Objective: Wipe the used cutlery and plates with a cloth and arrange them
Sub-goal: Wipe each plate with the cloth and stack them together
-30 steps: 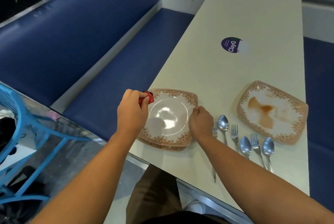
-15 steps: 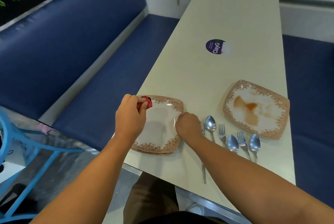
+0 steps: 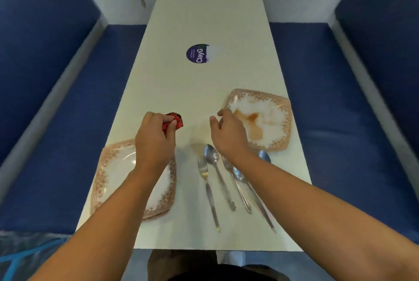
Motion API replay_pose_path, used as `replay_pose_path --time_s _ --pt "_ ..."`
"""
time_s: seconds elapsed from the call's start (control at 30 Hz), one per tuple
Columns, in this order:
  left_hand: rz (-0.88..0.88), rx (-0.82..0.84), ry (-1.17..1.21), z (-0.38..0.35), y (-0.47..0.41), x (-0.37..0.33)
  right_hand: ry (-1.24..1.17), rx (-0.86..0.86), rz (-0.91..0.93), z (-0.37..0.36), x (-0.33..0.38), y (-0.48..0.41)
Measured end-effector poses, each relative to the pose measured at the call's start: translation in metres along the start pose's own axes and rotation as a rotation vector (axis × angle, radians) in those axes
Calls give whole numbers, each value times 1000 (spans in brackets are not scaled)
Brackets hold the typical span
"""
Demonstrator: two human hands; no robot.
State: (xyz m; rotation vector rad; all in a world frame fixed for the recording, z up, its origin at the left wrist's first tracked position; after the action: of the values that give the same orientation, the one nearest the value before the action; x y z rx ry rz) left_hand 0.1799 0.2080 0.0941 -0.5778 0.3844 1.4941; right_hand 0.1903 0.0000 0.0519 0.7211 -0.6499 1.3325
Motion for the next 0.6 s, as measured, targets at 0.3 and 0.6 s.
replay_pose_path --time_s 0.3,0.6 --pt "-151 105 83 -59 -39 -47 270 -379 -392 125 -106 -23" --pt "-197 146 53 -89 -63 -53 143 -227 -651 121 -179 -29"
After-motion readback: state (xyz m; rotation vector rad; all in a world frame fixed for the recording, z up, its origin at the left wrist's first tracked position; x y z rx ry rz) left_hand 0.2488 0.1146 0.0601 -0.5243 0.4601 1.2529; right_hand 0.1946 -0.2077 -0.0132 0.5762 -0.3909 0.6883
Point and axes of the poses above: each hand's wrist, its own y-axis away from the middle knuckle, its own z-axis out of the back of the hand, x = y × z, the point moved 8 cm from there along -y, towards the middle knuckle, and after that the axes turned 8 degrees about x, right-handed, at the moved point
